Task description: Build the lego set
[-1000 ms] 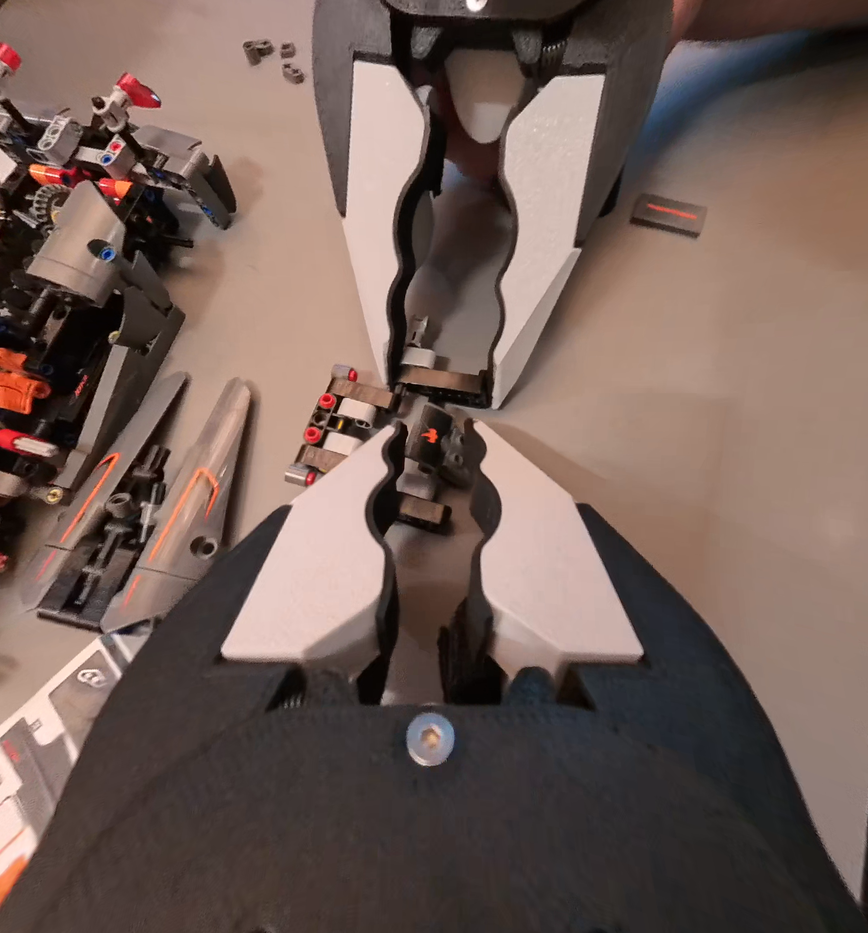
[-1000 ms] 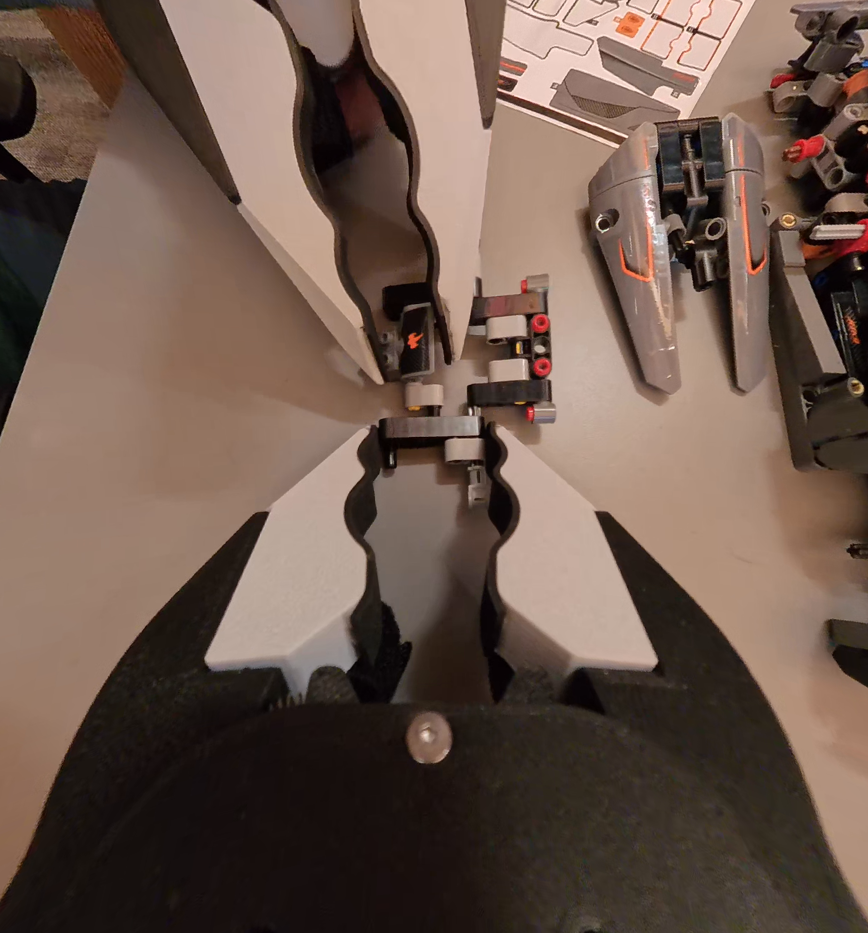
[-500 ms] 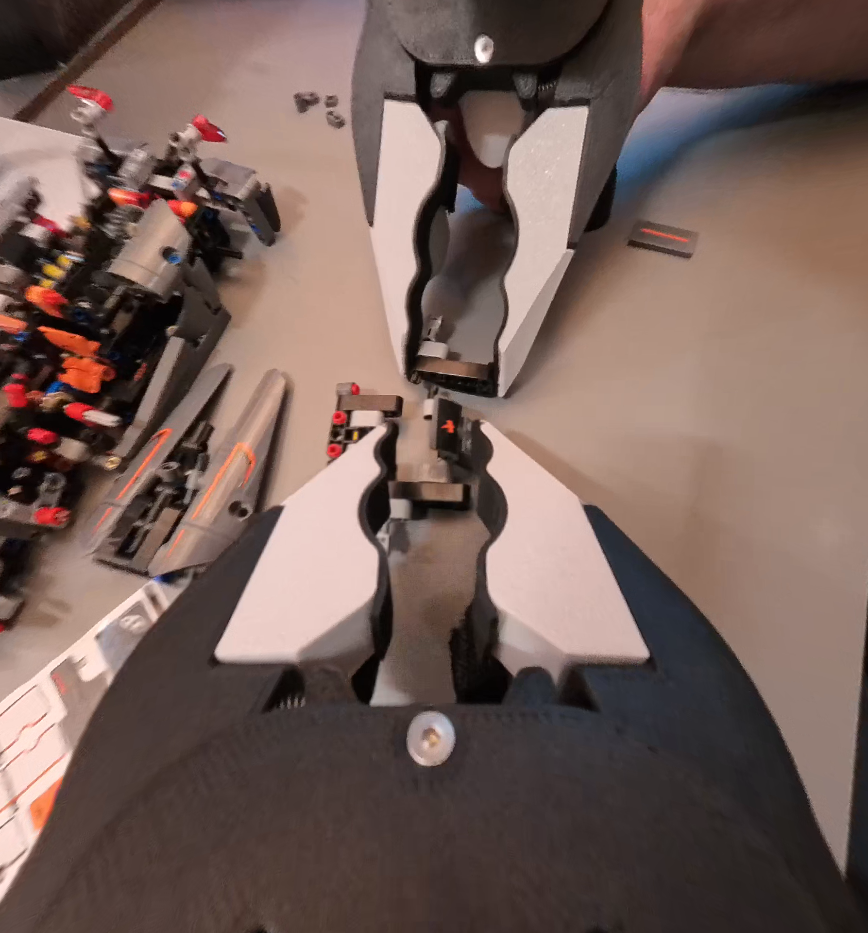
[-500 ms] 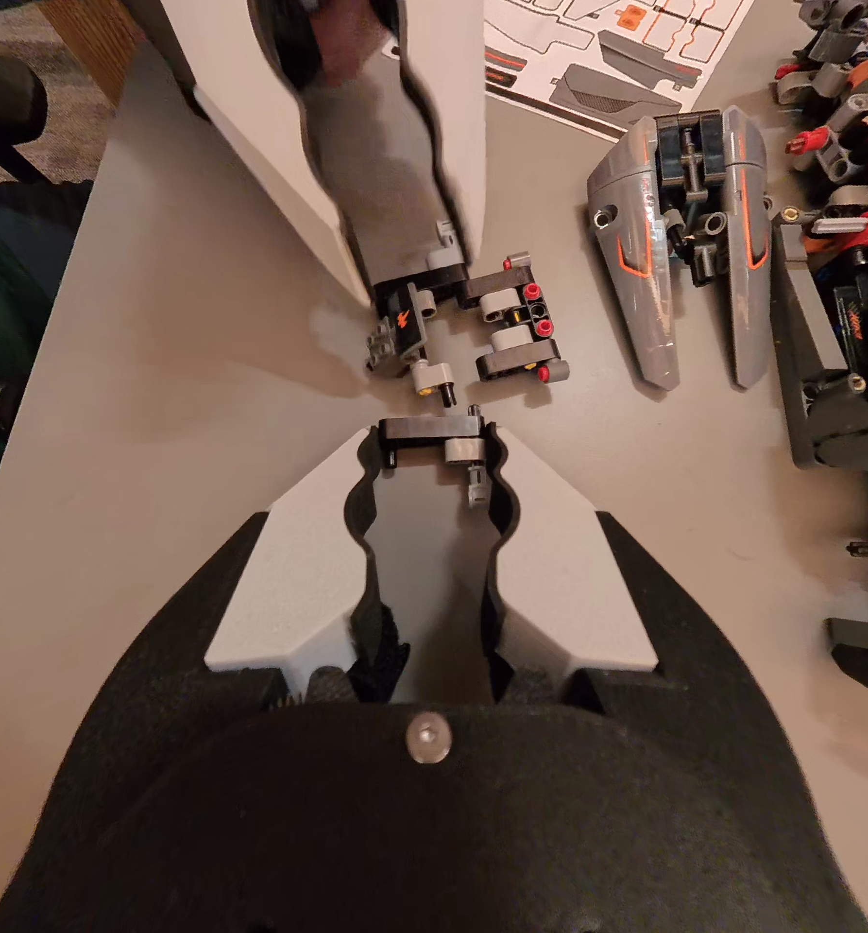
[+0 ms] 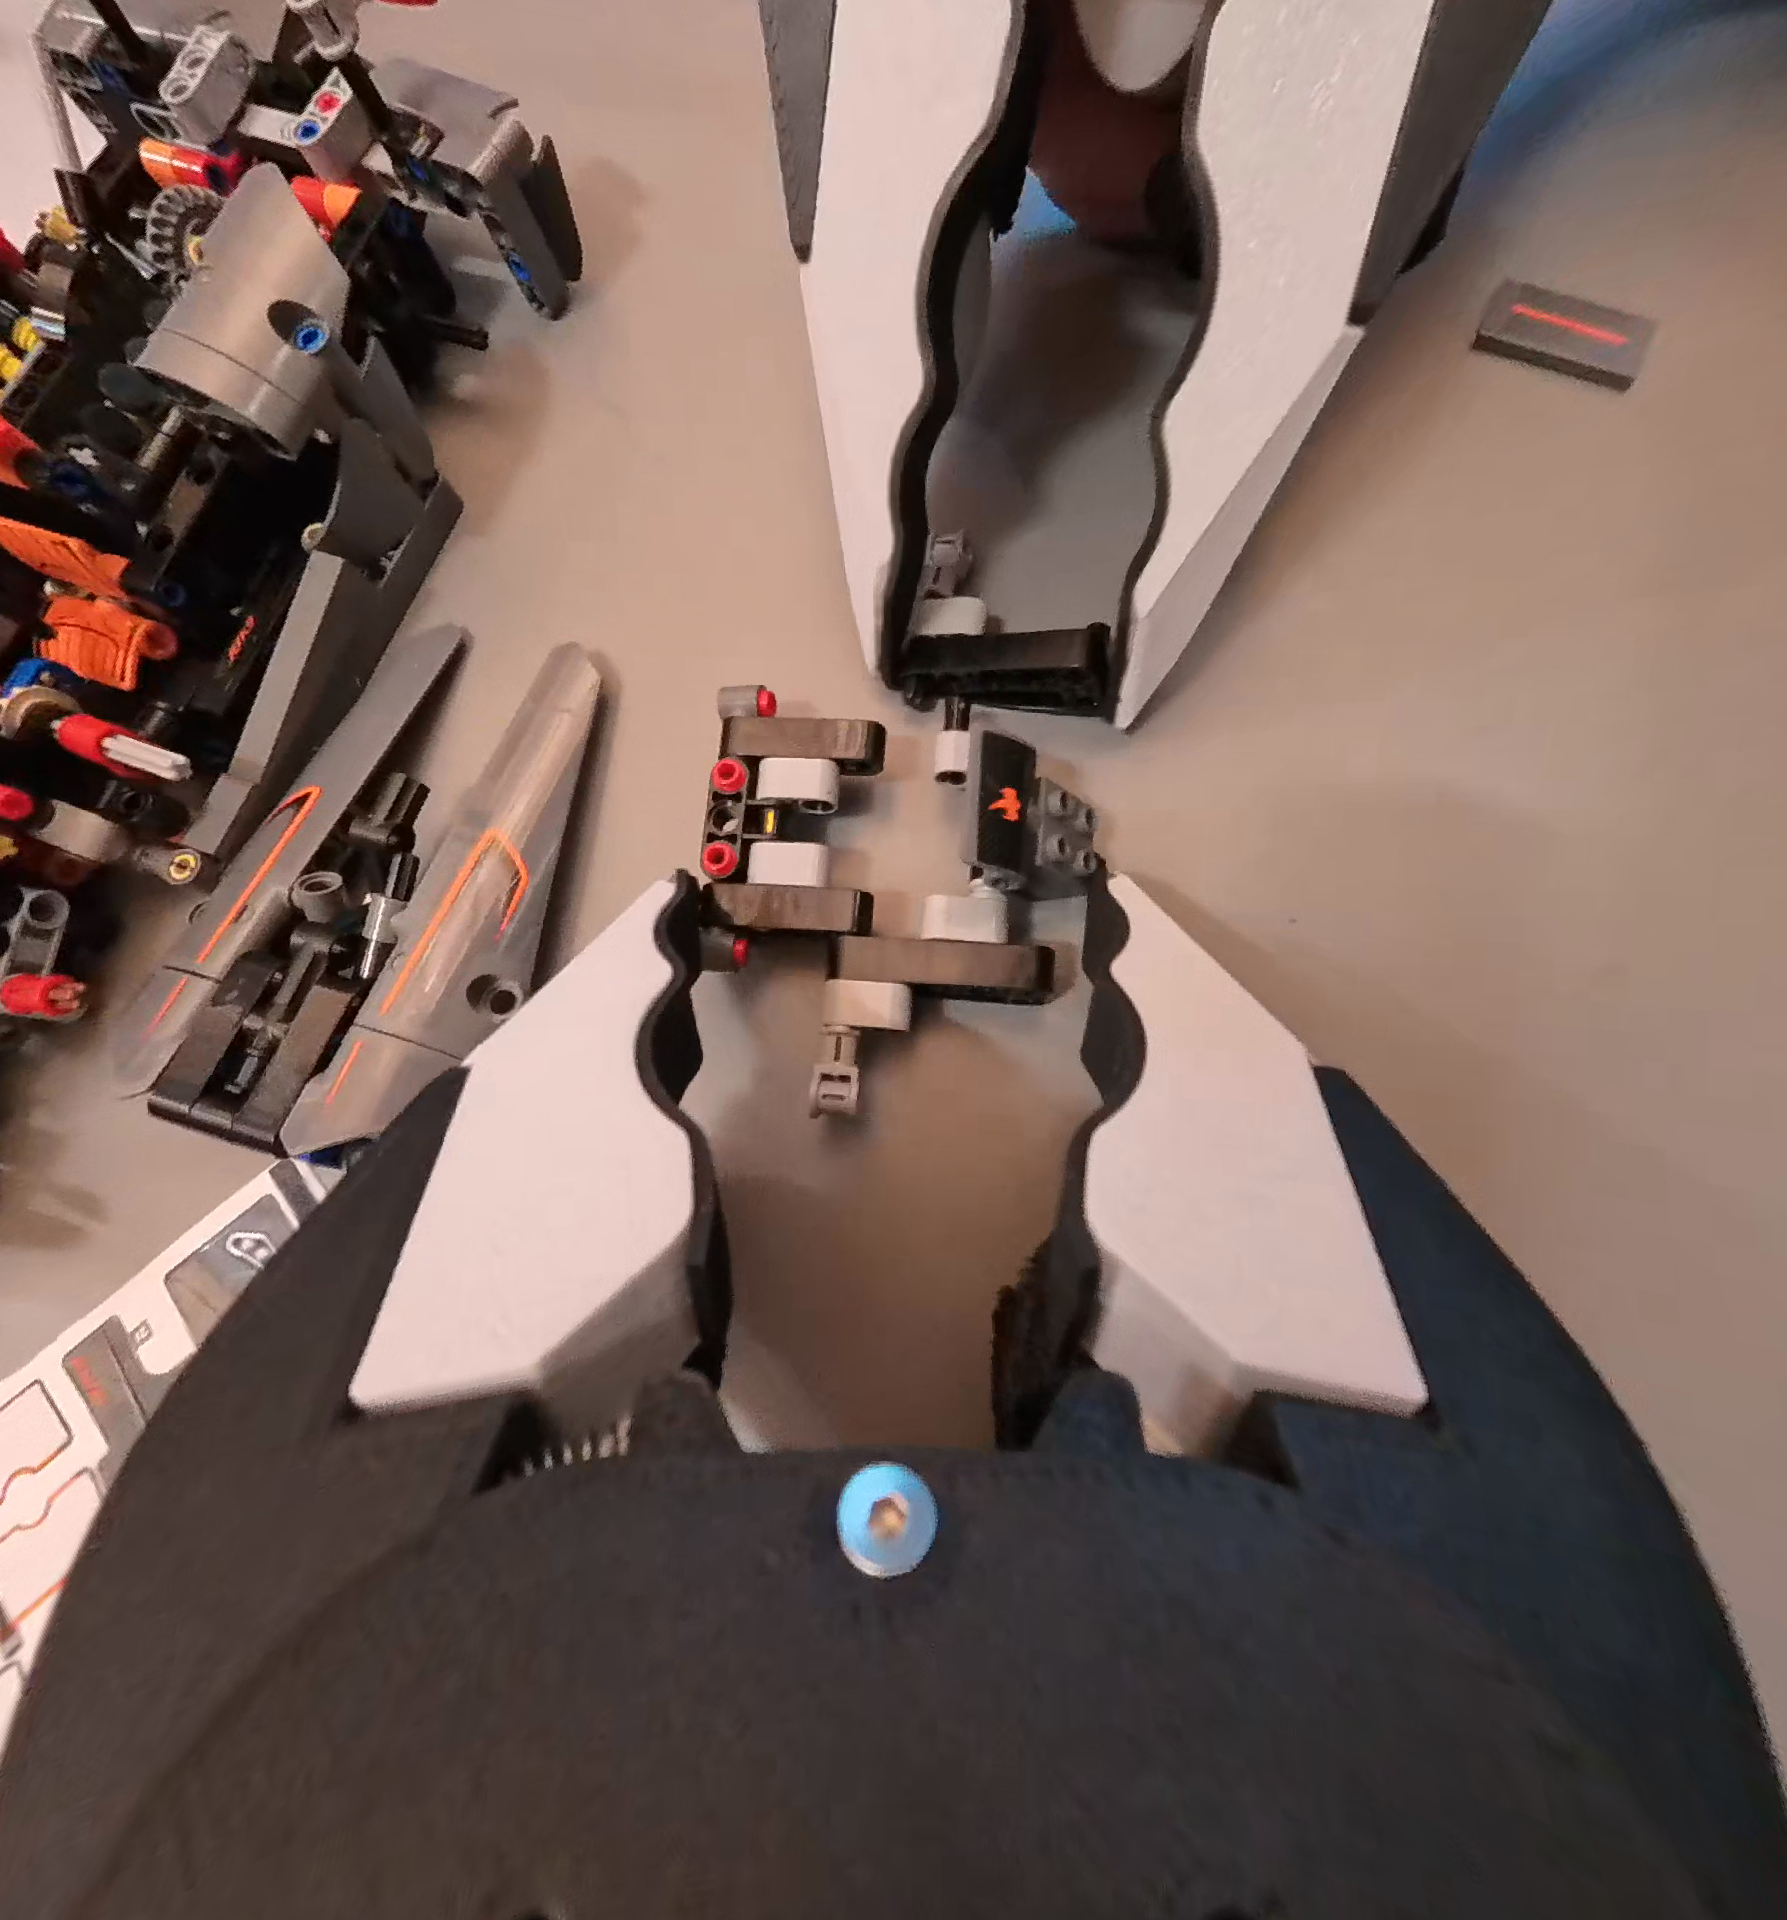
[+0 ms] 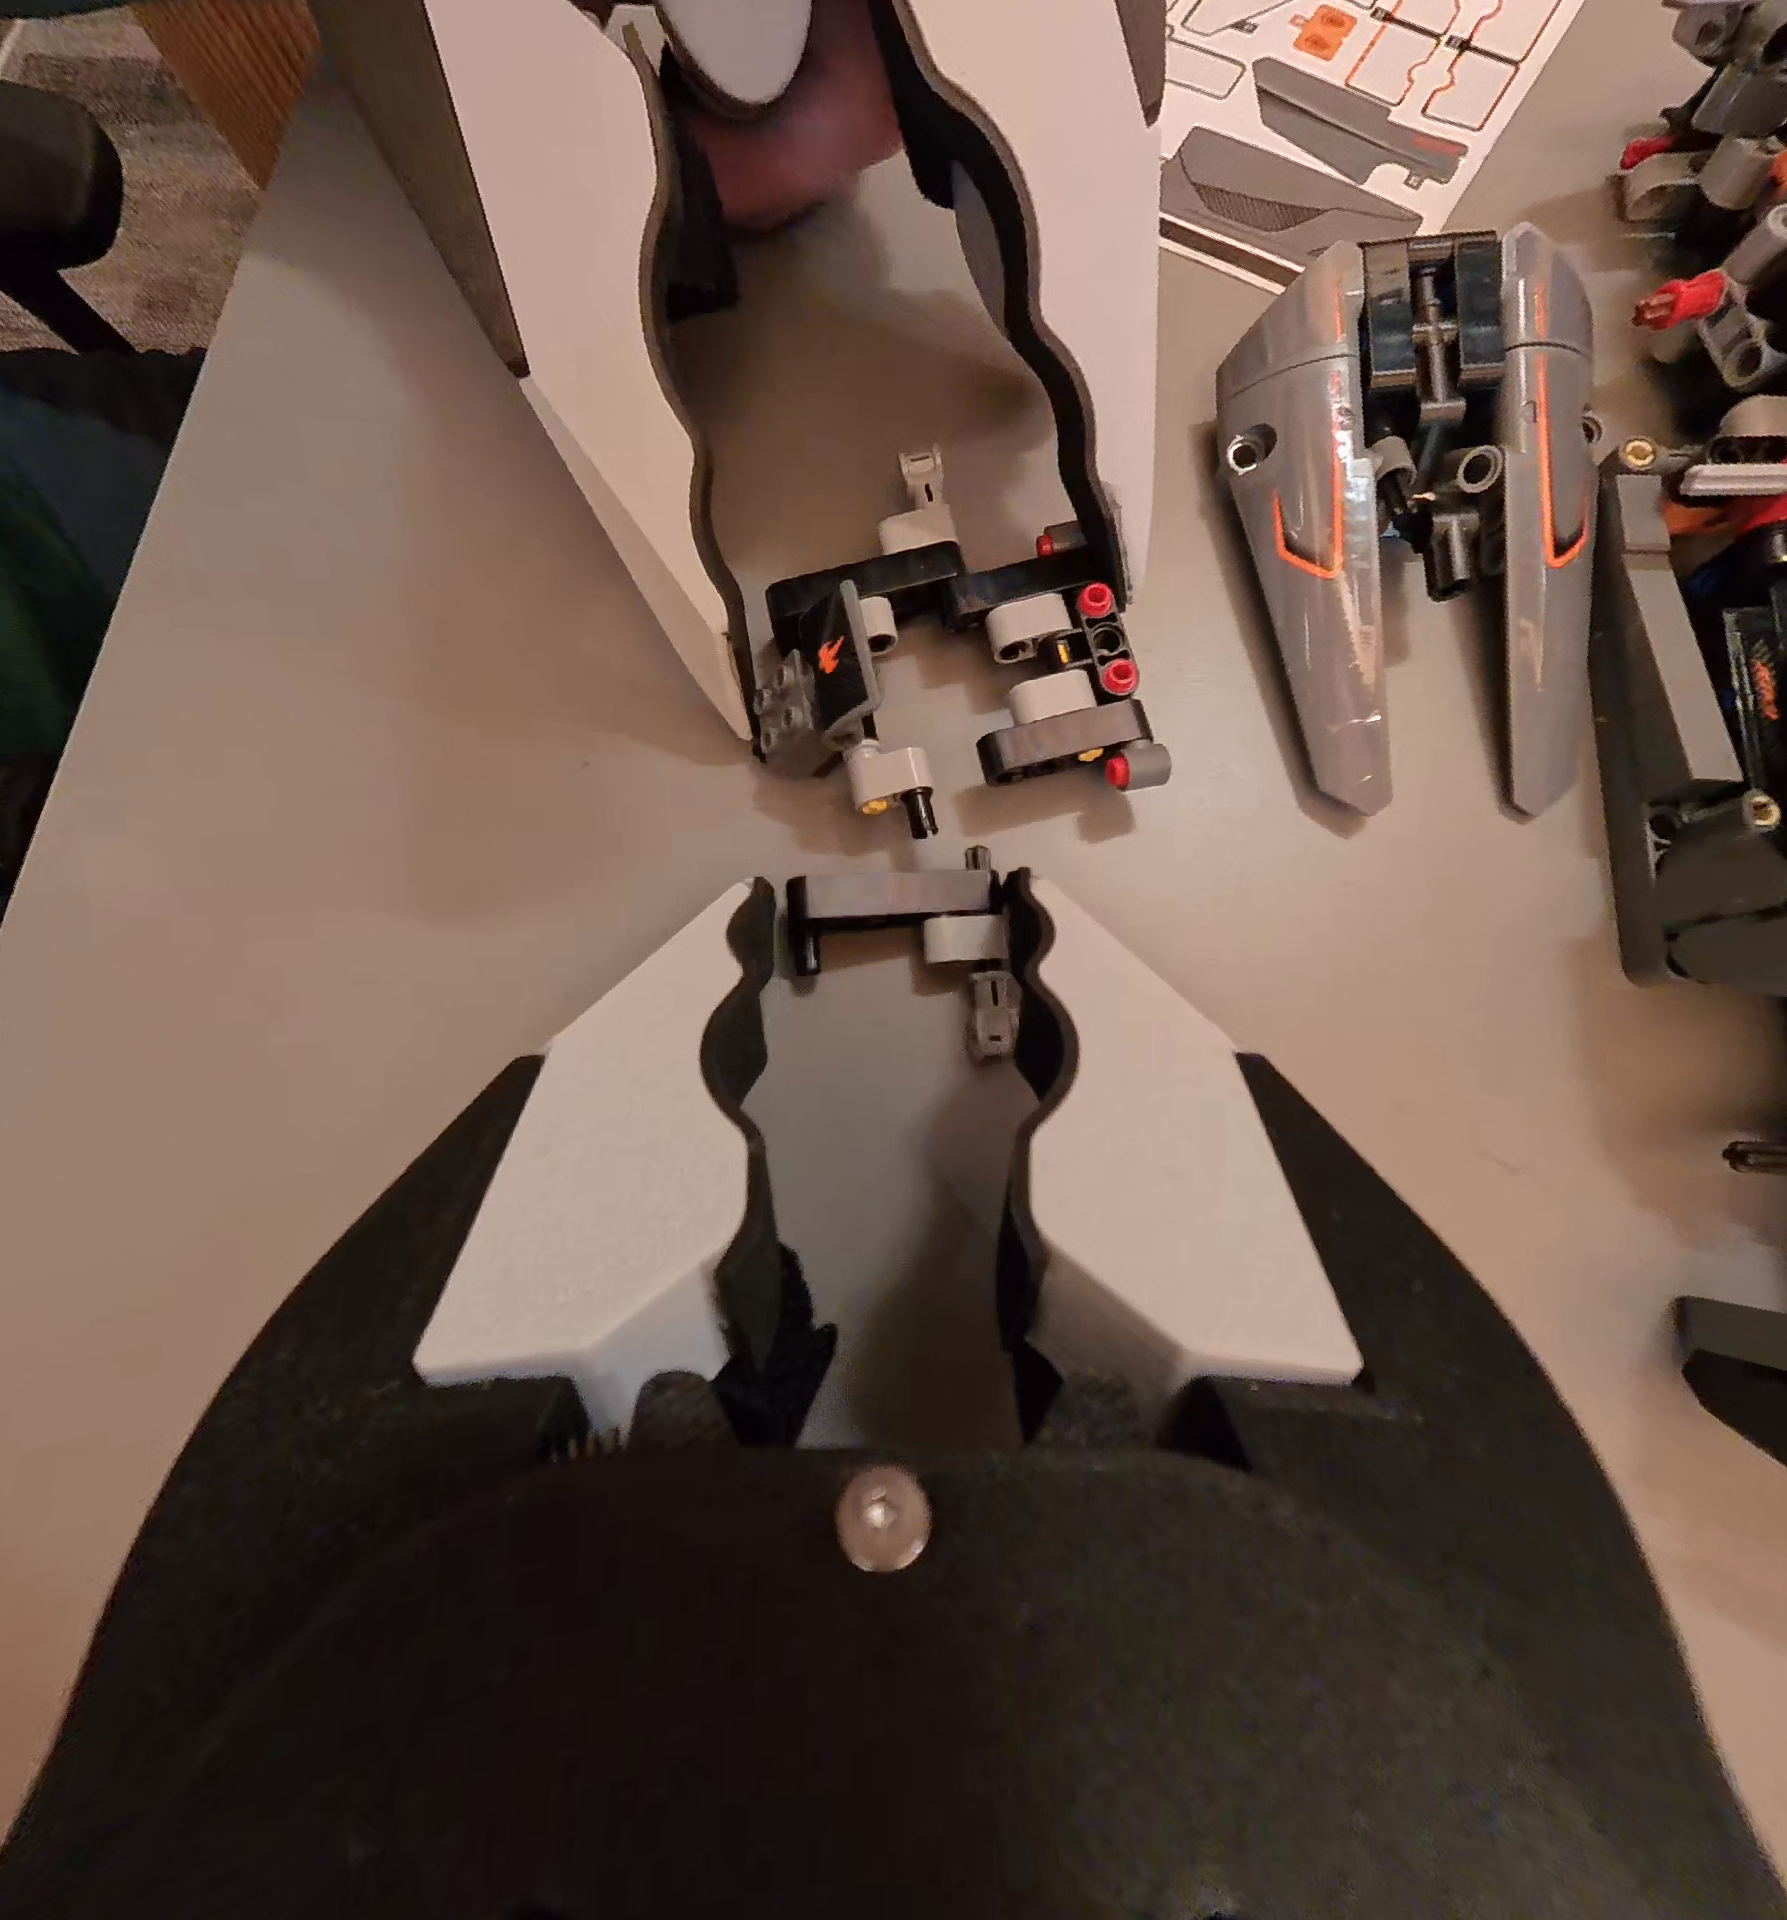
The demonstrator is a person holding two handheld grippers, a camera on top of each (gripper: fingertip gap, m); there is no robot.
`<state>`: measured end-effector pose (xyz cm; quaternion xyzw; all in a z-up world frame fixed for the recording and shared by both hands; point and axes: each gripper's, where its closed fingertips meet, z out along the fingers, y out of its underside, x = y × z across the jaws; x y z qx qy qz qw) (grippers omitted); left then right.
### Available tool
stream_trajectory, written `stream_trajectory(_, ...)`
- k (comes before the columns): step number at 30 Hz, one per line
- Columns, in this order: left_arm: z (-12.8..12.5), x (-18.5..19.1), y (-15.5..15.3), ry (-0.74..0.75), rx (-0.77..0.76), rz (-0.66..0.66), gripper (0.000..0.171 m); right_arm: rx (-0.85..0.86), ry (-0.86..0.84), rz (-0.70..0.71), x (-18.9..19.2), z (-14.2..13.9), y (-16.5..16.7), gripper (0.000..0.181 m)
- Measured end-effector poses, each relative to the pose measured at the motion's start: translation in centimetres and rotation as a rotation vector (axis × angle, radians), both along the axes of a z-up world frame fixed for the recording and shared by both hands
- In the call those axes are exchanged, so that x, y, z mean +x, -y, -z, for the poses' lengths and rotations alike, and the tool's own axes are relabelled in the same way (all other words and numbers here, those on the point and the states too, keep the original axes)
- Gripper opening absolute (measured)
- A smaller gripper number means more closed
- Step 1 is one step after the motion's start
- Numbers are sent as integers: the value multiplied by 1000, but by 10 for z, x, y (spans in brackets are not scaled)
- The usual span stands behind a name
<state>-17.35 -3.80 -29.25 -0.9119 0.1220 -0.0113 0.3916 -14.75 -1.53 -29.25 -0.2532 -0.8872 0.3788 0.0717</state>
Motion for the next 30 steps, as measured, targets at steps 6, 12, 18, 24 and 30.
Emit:
stream_trajectory(6,0,0,0,4,-1,7,72,-27,25,16,-1,-1,-4,39)
stream_trajectory(12,0,1,-1,12,1,23,72,-22,5,6,-4,-1,-2,39)
stream_trajectory(18,-1,2,-1,23,5,40,71,-7,-64,-25,-8,-6,0,39)
stream_trajectory(24,-1,4,-1,43,5,53,71,6,-79,-72,-6,-7,1,38)
stream_trajectory(30,-1,5,0,40,4,56,71,51,-85,-100,-5,-2,3,38)
